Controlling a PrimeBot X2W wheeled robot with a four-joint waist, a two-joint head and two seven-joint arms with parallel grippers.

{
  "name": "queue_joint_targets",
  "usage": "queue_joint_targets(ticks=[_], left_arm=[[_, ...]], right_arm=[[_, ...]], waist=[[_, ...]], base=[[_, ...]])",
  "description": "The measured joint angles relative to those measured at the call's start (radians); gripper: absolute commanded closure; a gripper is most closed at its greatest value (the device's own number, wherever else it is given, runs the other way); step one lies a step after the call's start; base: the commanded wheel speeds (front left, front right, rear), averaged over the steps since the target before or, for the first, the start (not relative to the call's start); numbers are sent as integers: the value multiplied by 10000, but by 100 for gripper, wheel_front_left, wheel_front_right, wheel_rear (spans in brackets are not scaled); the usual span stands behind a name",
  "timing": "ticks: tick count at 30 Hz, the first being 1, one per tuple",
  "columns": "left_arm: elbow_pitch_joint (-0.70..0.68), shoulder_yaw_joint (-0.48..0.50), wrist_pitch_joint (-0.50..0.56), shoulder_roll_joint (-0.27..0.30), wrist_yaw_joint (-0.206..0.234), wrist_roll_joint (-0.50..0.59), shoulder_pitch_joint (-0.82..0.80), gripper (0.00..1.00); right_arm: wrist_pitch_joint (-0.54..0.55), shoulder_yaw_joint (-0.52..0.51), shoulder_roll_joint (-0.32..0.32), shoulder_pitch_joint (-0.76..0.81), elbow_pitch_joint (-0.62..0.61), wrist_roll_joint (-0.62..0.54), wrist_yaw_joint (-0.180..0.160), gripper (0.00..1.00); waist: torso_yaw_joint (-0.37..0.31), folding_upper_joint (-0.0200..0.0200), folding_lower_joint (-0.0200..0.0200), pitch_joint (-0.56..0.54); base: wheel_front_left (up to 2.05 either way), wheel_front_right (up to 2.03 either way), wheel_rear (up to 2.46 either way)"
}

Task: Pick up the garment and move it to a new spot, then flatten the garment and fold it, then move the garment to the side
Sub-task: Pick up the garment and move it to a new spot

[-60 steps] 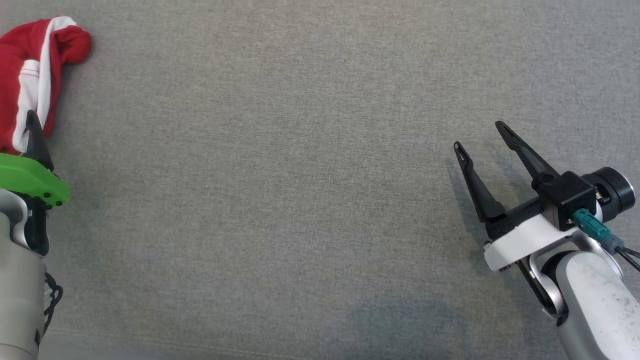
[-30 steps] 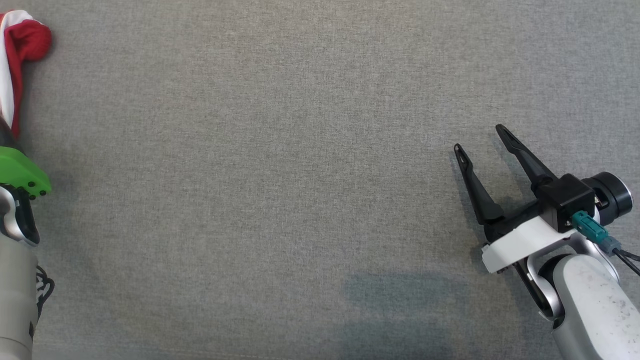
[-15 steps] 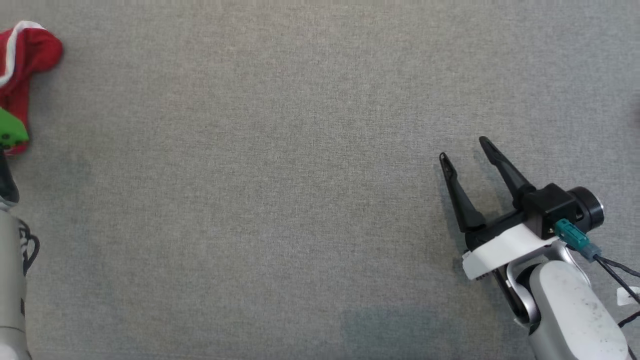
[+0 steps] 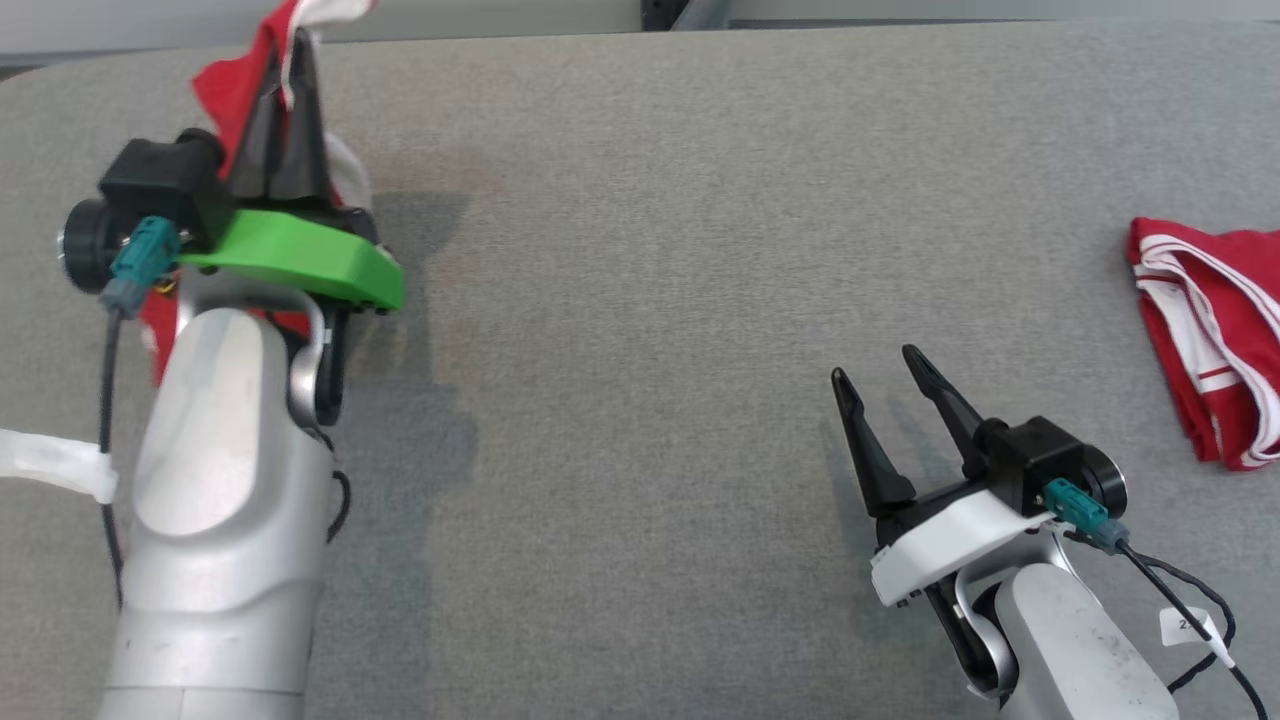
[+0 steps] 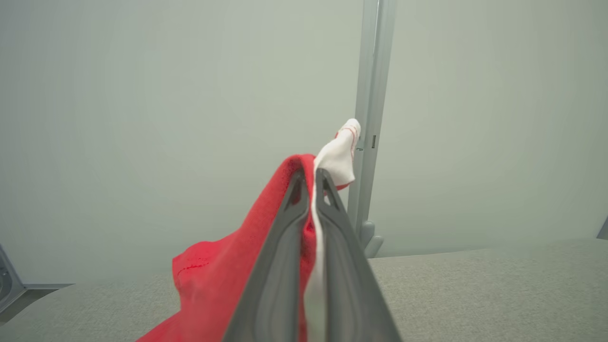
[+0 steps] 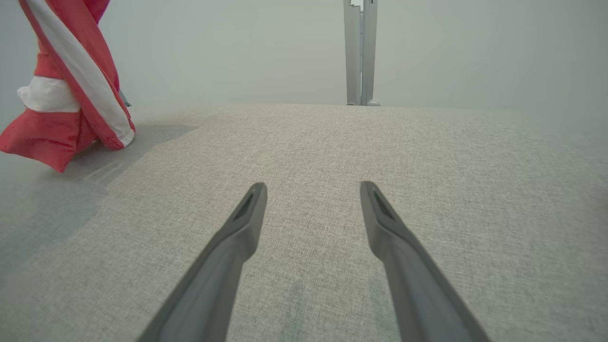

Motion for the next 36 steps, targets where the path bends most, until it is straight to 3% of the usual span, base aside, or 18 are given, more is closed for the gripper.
queue_joint_targets(ticks=[6, 10, 14, 16, 19, 20, 21, 22, 27, 36], left_arm=[[-932, -997, -2, -347, -15, -709, -133, 100], [-1751, -1666, -2, -364, 874, -2067, -89, 100], [-2326, -1758, -2, -374, 1728, -2669, 420, 100], [-2161, -1536, 0, -380, 1994, -2755, 991, 100], [-1659, -1080, 0, -368, 2057, -2550, 1874, 100], [-1467, -884, 0, -382, 2057, -2462, 2195, 84], [-1206, -700, 0, -374, 2042, -2355, 2497, 49], [-968, -500, 0, -372, 2027, -2215, 2808, 0], [-198, 631, 0, -368, 1987, -1553, 4174, 0], [-523, 1862, 0, -362, 1755, -466, 5889, 0]], right_arm=[[-29, -173, 174, 77, -10, 71, 0, 0], [-29, -301, 238, 274, -27, 136, 0, 0], [-29, -393, 293, 314, -38, 151, 0, 0], [-29, -376, 322, 361, -15, 151, 0, 0], [-29, -403, 378, 366, 23, 184, 0, 0], [-29, -420, 391, 377, 33, 211, 0, 0], [-29, -433, 397, 396, 54, 228, 0, 0], [-29, -439, 408, 419, 92, 232, 0, 0], [-31, -445, 437, 508, 205, 234, 0, 0], [-31, -608, 458, 1084, 295, 236, 0, 0]], waist=[[-937, 0, 0, -308], [-1555, 0, 0, -448], [-2066, 0, 0, -553], [-2251, 0, 0, -608], [-2397, 0, 0, -726], [-2411, 0, 0, -776], [-2409, 0, 0, -829], [-2394, 0, 0, -884], [-2236, 0, 0, -1250], [-1849, 0, 0, -2070]], base=[[0, 0, 0], [0, 0, 0], [0, 0, 0], [0, 0, 0], [0, 0, 0], [0, 0, 0], [0, 0, 0], [0, 0, 0], [0, 0, 0], [0, 0, 0]])
